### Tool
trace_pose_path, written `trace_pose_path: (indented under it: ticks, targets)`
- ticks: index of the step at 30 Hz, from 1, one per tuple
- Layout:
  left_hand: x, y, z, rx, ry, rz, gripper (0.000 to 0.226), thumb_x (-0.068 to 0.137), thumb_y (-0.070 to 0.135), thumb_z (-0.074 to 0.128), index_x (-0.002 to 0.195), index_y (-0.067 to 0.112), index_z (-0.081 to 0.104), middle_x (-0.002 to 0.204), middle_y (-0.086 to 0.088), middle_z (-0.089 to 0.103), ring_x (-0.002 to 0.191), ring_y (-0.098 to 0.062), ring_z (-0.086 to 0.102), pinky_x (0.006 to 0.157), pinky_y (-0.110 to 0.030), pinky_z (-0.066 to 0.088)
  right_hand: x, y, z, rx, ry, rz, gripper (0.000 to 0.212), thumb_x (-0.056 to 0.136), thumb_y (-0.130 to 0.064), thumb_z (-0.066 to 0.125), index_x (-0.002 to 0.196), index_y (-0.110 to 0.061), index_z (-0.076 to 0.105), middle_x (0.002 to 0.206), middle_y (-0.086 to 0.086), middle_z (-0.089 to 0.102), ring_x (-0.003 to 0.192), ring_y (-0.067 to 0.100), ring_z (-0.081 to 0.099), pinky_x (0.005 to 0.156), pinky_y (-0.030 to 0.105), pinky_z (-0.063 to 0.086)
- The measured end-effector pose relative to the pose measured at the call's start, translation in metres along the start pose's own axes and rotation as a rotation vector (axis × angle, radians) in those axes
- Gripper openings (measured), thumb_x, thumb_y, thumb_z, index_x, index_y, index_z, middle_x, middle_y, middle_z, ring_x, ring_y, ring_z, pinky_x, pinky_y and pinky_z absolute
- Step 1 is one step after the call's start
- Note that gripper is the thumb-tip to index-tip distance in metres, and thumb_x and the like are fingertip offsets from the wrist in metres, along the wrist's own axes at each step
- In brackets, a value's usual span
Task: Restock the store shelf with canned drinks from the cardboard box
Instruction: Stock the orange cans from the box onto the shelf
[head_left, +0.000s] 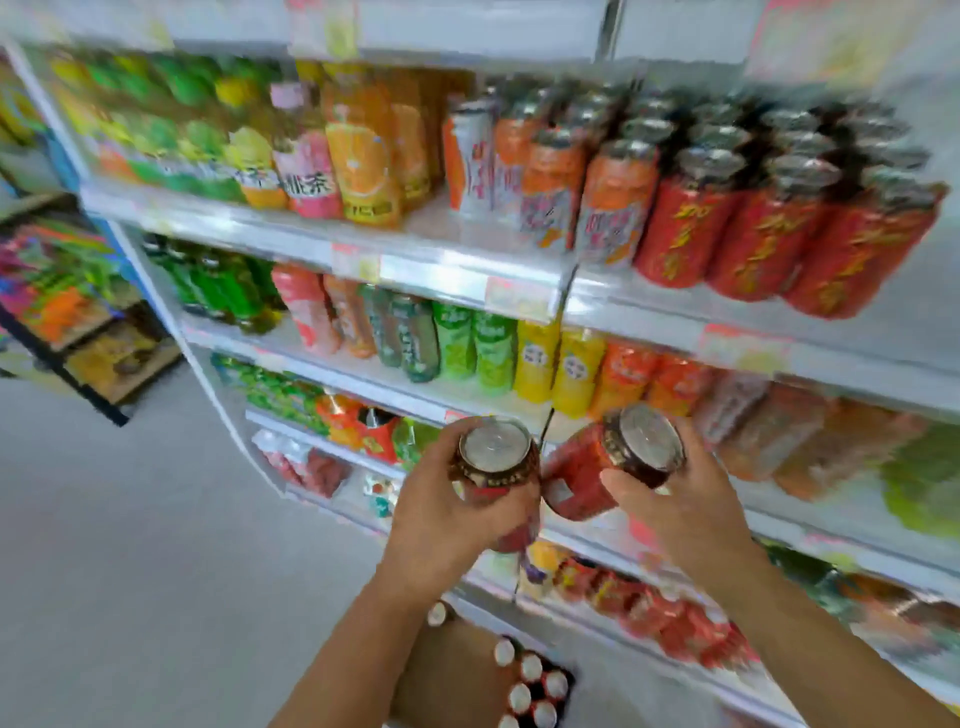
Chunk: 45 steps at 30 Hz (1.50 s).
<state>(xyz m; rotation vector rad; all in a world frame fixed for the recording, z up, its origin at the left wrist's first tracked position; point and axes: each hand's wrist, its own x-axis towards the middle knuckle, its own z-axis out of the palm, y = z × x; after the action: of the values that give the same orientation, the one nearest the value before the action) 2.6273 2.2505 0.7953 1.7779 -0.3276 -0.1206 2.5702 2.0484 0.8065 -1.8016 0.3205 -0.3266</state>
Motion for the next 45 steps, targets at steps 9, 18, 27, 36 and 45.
trace_pose_path:
  ticks: [9,18,27,36,45]
  targets:
    - [0.024,0.121,0.104,-0.050,-0.067,0.224,0.045,0.064,0.025,0.086,0.101,0.036,0.063,0.091,0.023,0.071,0.087,0.009,0.063,0.070,-0.002,0.043,0.006,-0.070,-0.172,-0.019,0.245,-0.235,0.042,0.066,-0.027,0.080,0.097,-0.047,0.059,0.093,-0.016,0.070,0.084,0.000,0.065,0.075,0.026,0.050]
    - [0.048,0.153,0.188,-0.125,-0.016,0.232,0.047,0.067,0.022,0.086,0.109,0.028,0.066,0.094,0.018,0.074,0.086,0.005,0.067,0.072,-0.007,0.047,0.077,-0.063,-0.273,-0.209,0.346,-0.261,0.051,0.074,-0.020,0.080,0.114,-0.033,0.051,0.101,-0.021,0.061,0.089,-0.004,0.059,0.075,0.014,0.041]
    - [0.064,0.148,0.187,-0.038,-0.085,0.193,0.051,0.060,0.037,0.084,0.107,0.033,0.065,0.097,0.019,0.073,0.090,0.000,0.069,0.077,-0.014,0.053,0.126,-0.036,-0.277,-0.223,0.357,-0.136,0.063,0.075,-0.043,0.077,0.128,-0.027,0.049,0.113,-0.012,0.057,0.103,0.010,0.055,0.085,0.027,0.040]
    - [0.083,0.149,0.194,-0.059,-0.130,0.207,0.046,0.072,0.014,0.084,0.112,0.028,0.065,0.097,0.019,0.073,0.090,0.001,0.069,0.072,-0.010,0.051,0.136,-0.020,-0.292,-0.283,0.204,-0.061,0.078,0.076,-0.020,0.080,0.141,-0.021,0.038,0.129,-0.001,0.056,0.111,0.019,0.057,0.092,0.034,0.044]
    - [0.102,0.141,0.210,-0.138,-0.124,0.205,0.039,0.075,0.022,0.081,0.111,0.028,0.067,0.099,0.010,0.075,0.091,-0.006,0.071,0.077,-0.020,0.058,0.220,-0.012,-0.294,-0.371,0.263,-0.077,0.080,0.078,-0.023,0.079,0.142,-0.010,0.032,0.141,0.011,0.049,0.123,0.027,0.053,0.098,0.033,0.041]
